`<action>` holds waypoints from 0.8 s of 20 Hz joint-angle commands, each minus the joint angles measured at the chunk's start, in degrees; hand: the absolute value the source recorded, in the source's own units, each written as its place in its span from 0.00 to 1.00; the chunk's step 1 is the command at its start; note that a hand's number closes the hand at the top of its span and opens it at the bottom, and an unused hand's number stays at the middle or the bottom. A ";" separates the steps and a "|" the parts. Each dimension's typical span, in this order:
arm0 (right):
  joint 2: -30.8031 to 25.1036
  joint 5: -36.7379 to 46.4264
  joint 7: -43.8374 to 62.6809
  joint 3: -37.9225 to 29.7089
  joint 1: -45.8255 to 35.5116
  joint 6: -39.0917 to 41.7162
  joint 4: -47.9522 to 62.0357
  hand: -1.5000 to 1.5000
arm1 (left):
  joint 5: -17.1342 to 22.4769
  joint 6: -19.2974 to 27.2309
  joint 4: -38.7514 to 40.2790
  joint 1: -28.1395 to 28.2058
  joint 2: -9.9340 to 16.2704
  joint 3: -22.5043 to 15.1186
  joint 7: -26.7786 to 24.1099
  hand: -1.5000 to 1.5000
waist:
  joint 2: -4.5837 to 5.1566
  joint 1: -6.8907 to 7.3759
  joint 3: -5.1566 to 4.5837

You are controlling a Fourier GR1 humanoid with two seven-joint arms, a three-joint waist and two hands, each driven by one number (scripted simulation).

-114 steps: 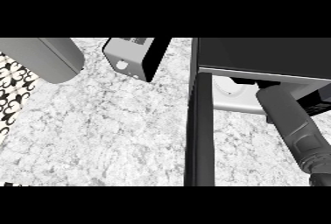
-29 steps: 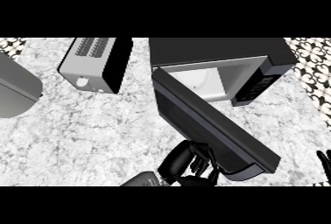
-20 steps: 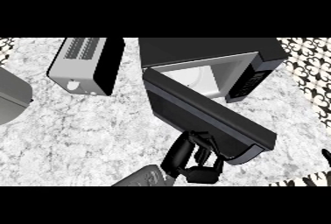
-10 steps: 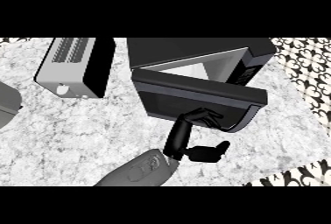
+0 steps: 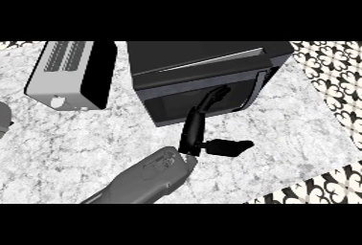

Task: Pick up the milk, place it into the microwave and close the microwave

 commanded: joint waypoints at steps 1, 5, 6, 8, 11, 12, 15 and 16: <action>-1.94 1.61 -0.13 -2.15 -1.90 -0.96 1.03 1.00 | 3.34 2.34 1.35 -3.48 0.01 3.19 -1.46 0.00 | 0.46 -0.27 0.18; -2.95 2.17 0.34 -1.80 -3.88 -1.33 0.09 1.00 | 5.72 2.69 3.03 -5.21 0.02 3.74 -1.81 0.00 | 1.11 -0.89 0.14; -2.23 1.77 0.28 -1.68 -4.47 -1.95 0.48 1.00 | 5.94 2.71 3.02 -4.62 0.03 3.39 -2.58 0.00 | 1.48 -1.13 0.18; -3.45 1.81 0.36 -2.13 -5.28 -1.53 0.55 1.00 | 7.05 2.70 3.44 -4.63 0.03 3.44 -3.01 0.00 | 1.44 -1.11 0.18; -3.47 1.95 1.11 -1.61 -6.50 -2.06 1.29 1.00 | 8.25 2.55 3.92 -5.62 0.02 3.63 -3.94 0.00 | 1.79 -0.86 0.20; -4.38 2.02 1.08 -1.91 -7.05 -1.65 1.86 1.00 | 8.40 2.31 4.10 -5.59 0.02 3.09 -4.59 0.00 | 1.83 -0.73 0.23; -4.51 1.78 1.18 -1.91 -7.73 -1.70 2.14 1.00 | 9.50 2.35 4.72 -6.29 0.01 3.26 -5.48 0.00 | 1.75 -1.54 0.29; -5.08 2.23 1.45 -2.49 -8.49 -2.16 3.21 1.00 | 9.97 2.55 4.82 -5.83 0.01 3.00 -5.79 0.00 | 2.03 -1.07 0.31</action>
